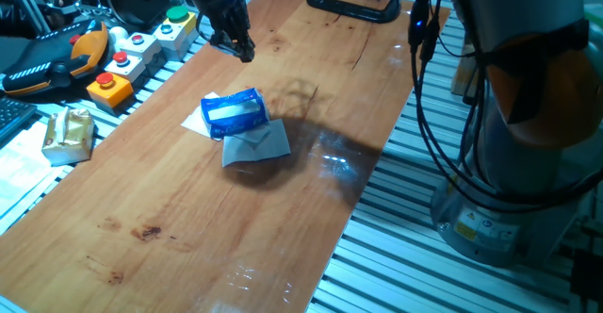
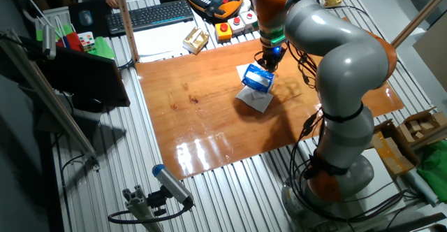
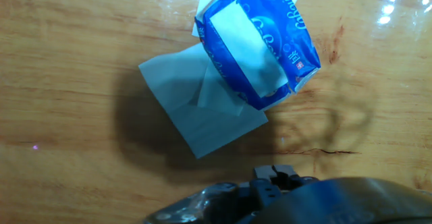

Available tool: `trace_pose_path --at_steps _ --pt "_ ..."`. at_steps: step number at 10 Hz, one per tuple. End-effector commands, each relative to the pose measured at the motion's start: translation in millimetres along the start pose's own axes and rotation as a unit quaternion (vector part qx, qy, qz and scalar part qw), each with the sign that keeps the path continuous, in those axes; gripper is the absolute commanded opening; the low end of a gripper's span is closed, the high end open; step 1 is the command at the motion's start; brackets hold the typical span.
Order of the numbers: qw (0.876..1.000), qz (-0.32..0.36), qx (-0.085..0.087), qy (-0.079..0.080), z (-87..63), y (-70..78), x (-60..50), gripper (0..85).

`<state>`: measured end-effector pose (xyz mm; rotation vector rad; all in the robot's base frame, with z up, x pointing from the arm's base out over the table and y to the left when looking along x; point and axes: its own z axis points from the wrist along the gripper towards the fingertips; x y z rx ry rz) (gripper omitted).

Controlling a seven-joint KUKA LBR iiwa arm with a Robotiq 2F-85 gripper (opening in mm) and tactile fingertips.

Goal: Pull out a napkin

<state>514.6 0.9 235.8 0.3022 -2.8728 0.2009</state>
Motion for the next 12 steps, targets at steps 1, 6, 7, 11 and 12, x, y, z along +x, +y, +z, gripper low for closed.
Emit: trace_pose_path --at_steps 1,6,7,11,12 --pt "1.000 -0.001 0.000 0.000 0.1 -0.1 0.0 1.0" --pt "0.996 -0.005 -0.052 -0.077 0.1 -0.1 0.0 0.7" --pt "0.996 0.001 -0.049 -0.068 0.1 -0.1 0.0 0.7" --pt "0.991 0.035 -0.029 -0.124 0.1 -0.1 0.0 0.7" --pt "0.993 0.049 -0.025 -0.108 0.1 -0.1 0.0 0.7"
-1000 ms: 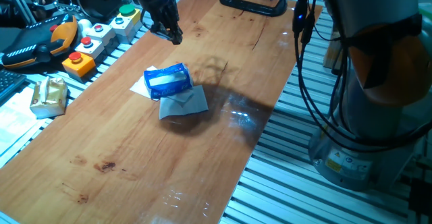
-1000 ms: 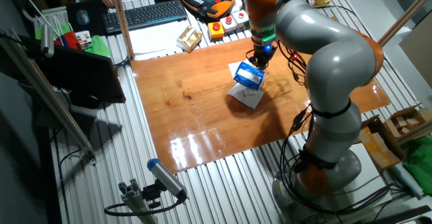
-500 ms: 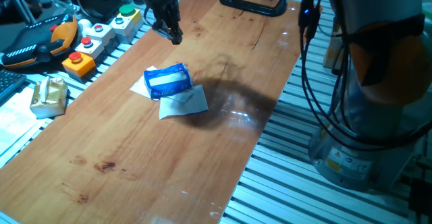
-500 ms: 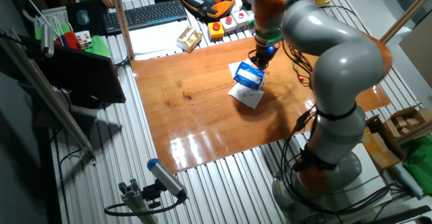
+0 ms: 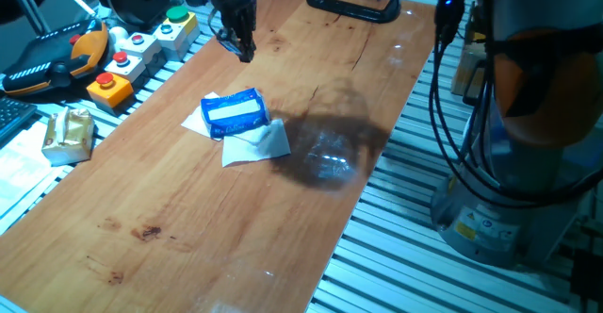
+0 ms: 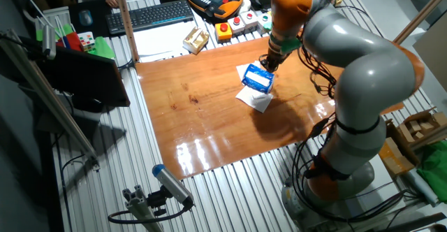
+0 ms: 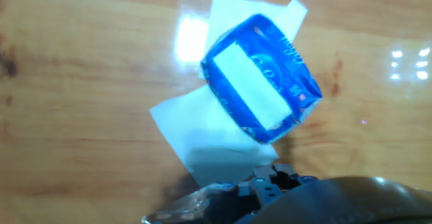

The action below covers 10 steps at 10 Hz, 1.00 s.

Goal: Pull out a napkin

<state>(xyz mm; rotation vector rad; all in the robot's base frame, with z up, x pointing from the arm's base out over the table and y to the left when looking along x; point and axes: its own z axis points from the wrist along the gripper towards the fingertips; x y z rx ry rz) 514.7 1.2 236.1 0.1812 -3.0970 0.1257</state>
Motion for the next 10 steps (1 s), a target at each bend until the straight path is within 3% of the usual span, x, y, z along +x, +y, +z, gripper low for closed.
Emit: trace_pose_path --at_steps 1,3,5,10 --pt "1.000 0.008 0.010 0.010 0.4 -0.4 0.1 10.0" --pt "0.999 0.018 0.028 0.002 5.8 0.9 -4.7 36.7" --pt "0.999 0.023 0.027 -0.007 17.1 2.9 -14.0 53.0" --pt "0.999 0.024 0.016 -0.037 62.1 9.1 -41.0 64.7"
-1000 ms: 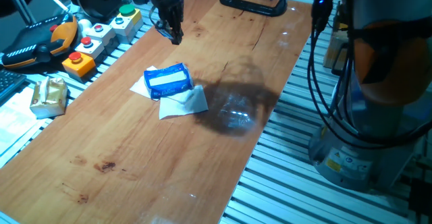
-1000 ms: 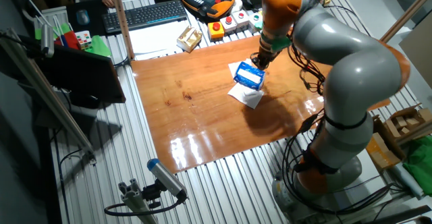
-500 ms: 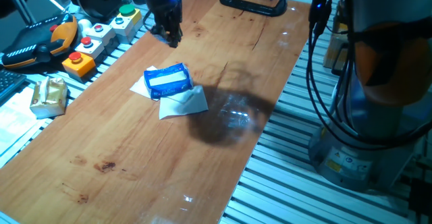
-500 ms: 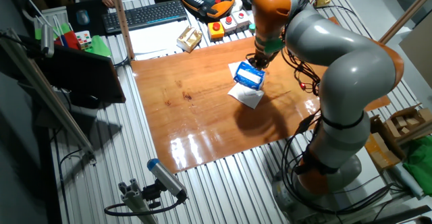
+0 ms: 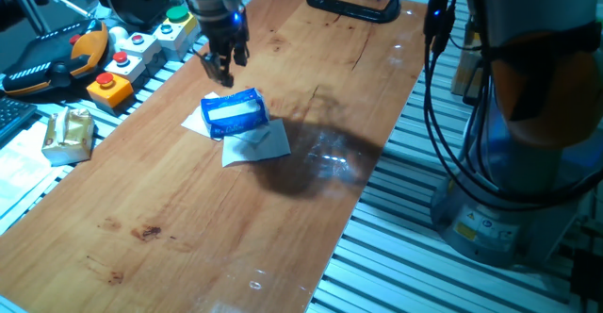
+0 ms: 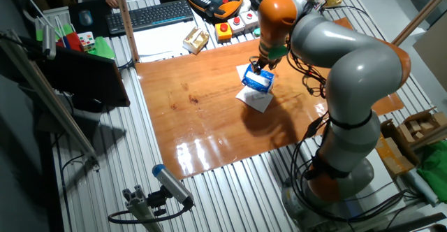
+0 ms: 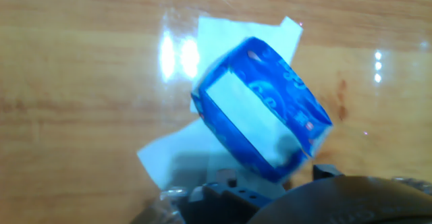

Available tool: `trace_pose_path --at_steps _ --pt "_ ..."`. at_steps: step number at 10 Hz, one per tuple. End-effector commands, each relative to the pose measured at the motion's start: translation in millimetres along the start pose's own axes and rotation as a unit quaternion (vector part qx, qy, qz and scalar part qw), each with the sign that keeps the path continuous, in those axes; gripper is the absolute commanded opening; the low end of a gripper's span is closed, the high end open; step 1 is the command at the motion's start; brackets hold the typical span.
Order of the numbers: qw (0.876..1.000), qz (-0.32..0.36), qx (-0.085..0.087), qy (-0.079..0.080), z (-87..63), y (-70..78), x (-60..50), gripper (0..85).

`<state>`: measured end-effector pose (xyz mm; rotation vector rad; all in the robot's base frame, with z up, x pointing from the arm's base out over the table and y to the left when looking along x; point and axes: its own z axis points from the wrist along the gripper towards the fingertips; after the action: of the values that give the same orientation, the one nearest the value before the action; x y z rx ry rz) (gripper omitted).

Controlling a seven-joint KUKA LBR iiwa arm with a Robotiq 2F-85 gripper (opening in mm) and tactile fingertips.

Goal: Pull out a napkin

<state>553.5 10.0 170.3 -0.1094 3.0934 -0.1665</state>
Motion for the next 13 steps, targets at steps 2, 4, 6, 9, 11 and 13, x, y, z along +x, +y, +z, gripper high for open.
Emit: trace_pose_path --at_steps 2,4,6,9,11,13 --pt "1.000 -0.001 -0.006 -0.004 12.2 3.0 -7.1 65.7" --pt "1.000 -0.005 -0.001 -0.009 25.2 7.3 -11.6 66.0" --pt "1.000 -0.009 -0.005 -0.013 38.1 5.0 -15.2 67.0" --pt "1.000 -0.012 -0.005 -0.012 54.9 2.1 -16.5 67.3" --pt "1.000 -0.015 -0.007 -0.011 57.3 1.5 -17.0 68.0" --pt "1.000 -0.016 -0.008 -0.013 56.0 1.6 -17.2 68.3"
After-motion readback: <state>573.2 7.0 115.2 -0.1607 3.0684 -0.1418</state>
